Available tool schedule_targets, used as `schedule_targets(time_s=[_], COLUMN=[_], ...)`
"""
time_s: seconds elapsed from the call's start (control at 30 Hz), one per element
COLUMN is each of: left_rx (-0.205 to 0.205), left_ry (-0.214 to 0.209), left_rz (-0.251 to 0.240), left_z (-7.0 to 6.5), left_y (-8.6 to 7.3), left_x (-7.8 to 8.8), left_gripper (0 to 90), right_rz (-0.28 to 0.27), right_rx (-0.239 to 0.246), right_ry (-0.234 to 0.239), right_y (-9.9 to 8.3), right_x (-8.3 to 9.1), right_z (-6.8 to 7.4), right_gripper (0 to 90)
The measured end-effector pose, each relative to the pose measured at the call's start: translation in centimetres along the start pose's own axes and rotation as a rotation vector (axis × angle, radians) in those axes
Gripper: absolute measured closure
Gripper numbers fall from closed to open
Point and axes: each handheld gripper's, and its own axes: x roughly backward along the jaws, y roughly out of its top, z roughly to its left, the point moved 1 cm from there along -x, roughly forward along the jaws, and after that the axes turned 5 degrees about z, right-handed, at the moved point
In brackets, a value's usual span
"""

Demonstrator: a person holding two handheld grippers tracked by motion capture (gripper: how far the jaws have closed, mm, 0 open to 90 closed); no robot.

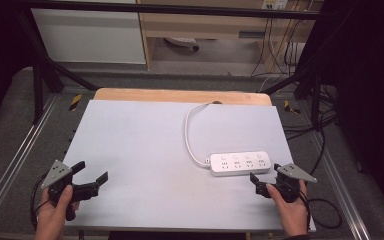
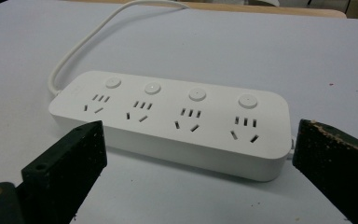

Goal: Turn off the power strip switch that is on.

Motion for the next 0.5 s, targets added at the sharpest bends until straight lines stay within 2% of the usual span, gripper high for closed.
schedule_targets(time_s=[0.27,0.5], left_rx=[0.005,0.001], left_ry=[-0.001,0.003], left_rz=[0.000,0.003], left_z=[0.03,0.11], left_y=[0.01,-0.02], left_x=[-0.04,-0.02], left_gripper=[5.6,5.6], right_rz=[-0.021,-0.014], right_rx=[-0.008,-0.043], right_ry=[-0.003,0.012], right_y=[0.29,0.76], right_x=[0.40,0.99], right_z=[0.22,0.16], right_gripper=[6.0,4.4])
